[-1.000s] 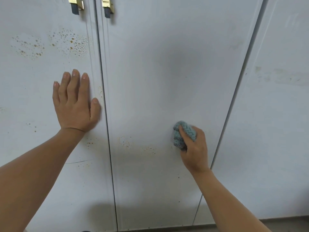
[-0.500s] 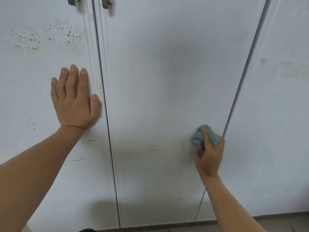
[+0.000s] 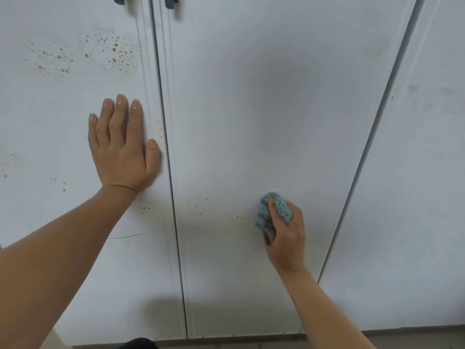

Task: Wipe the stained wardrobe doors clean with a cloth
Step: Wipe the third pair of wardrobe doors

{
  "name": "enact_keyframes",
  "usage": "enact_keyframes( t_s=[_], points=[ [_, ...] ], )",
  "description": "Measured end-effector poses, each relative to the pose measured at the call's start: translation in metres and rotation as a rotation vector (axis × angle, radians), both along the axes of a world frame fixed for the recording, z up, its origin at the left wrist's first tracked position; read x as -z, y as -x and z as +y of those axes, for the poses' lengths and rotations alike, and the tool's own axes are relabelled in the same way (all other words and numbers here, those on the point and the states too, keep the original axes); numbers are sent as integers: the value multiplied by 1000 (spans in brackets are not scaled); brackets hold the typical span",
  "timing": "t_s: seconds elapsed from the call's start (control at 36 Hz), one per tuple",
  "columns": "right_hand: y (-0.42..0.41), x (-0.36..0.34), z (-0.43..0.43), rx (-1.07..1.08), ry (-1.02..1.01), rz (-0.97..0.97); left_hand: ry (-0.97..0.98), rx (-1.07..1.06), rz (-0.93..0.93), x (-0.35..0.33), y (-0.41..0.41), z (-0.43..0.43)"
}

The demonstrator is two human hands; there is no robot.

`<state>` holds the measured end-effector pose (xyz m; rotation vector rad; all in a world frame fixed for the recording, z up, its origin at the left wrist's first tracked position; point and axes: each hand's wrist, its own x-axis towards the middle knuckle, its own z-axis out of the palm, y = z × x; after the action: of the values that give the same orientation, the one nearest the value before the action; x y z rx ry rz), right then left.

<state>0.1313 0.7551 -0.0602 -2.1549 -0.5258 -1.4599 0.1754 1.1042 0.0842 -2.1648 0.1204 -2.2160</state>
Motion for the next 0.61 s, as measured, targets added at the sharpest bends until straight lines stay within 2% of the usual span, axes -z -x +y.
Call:
enact_keyframes(
  t_s=[0.06,0.17,0.25,0.28,0.33,0.36,0.39,0.44,0.5,0.53,0.56,0.61],
  points=[
    [0,2,-8,20,-53,-5,5,-4,3,0,1,0],
    [-1,1,-10,85,-490,52,8,-7,1,0,0,-1],
    [-2,-7,21,24,-686,30,4,-10,-2,-1,0,-1],
    [-1,-8,31,-27,-647,15,3,-12,-2,-1,0,-1],
    [6,1,47,-105,-352,67,3,-15,-1,-1,0,-1],
    [2,10,45,-118,-172,43,4,-17,1,-1,1,-1],
    [-4,16,39,-94,-80,18,6,-18,3,0,1,0],
    [-10,21,29,-5,-159,13,5,-21,1,-1,0,-1],
    [-10,15,30,76,-421,13,7,-19,4,-1,0,-1],
    [-8,12,37,93,-484,14,7,-19,3,-2,0,-1],
    [-5,9,47,88,-481,15,8,-20,-1,-2,1,-1],
    [1,6,65,4,-333,12,10,-16,-1,-2,1,-2]
  ],
)
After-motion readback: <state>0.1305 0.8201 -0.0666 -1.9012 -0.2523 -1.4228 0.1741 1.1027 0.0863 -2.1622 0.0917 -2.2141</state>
